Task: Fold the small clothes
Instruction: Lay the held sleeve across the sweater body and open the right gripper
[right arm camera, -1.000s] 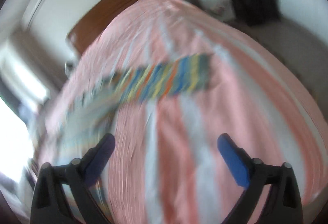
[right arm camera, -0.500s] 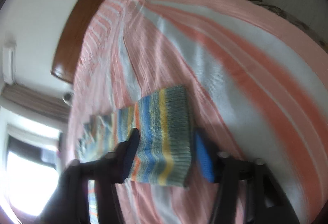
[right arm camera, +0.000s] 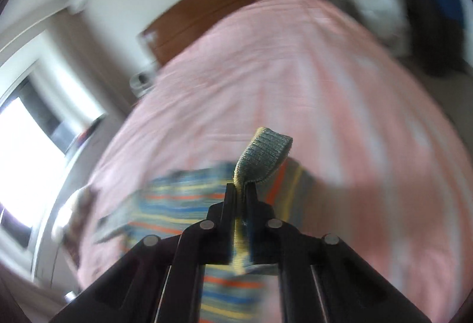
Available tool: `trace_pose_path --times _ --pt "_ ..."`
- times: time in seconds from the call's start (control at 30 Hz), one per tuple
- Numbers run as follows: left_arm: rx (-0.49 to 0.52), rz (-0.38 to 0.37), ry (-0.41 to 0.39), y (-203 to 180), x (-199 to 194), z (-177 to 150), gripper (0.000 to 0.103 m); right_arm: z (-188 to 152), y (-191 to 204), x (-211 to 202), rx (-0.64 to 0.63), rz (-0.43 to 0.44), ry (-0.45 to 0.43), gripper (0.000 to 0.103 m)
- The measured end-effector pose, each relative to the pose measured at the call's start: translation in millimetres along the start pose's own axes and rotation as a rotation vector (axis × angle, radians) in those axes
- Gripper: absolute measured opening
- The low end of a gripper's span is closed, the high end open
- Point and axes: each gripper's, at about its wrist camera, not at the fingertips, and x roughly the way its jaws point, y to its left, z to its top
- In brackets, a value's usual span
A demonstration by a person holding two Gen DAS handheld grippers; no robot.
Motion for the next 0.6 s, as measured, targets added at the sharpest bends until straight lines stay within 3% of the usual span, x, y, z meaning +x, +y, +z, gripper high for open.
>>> trace_pose_path --times 0.13,0.2,0.23,0.37,0.47,0.6 --pt "0.0 0.0 -0.001 1.2 0.0 -0.2 0.102 -4.6 71.9 64.3 -0.047 0.113 0.063 0.013" --pt "-0.001 -0.001 -0.001 1.9 -0.4 -0.8 0.102 -16.5 95.1 101.8 -0.034 0.176 0.146 0.054" --pt "-0.002 -0.001 -0.002 2.8 -0.8 -1.3 0.103 -23.8 100.6 114.3 -0.016 0.198 0.169 0.058" --pt "-0.004 -0.001 0.0 1.7 -0.8 -1.6 0.103 -46.0 93.7 114.5 0.04 0.251 0.167 0.058" --pt "-0.001 0.004 0.0 0.9 -0.8 -2.4 0.103 -61.8 73.0 100.6 0.012 0.172 0.169 0.058" --pt "-0.001 0.007 -0.001 0.5 -0.7 -2.7 0.103 -88.5 32.5 62.5 -0.097 0.003 0.152 0.061"
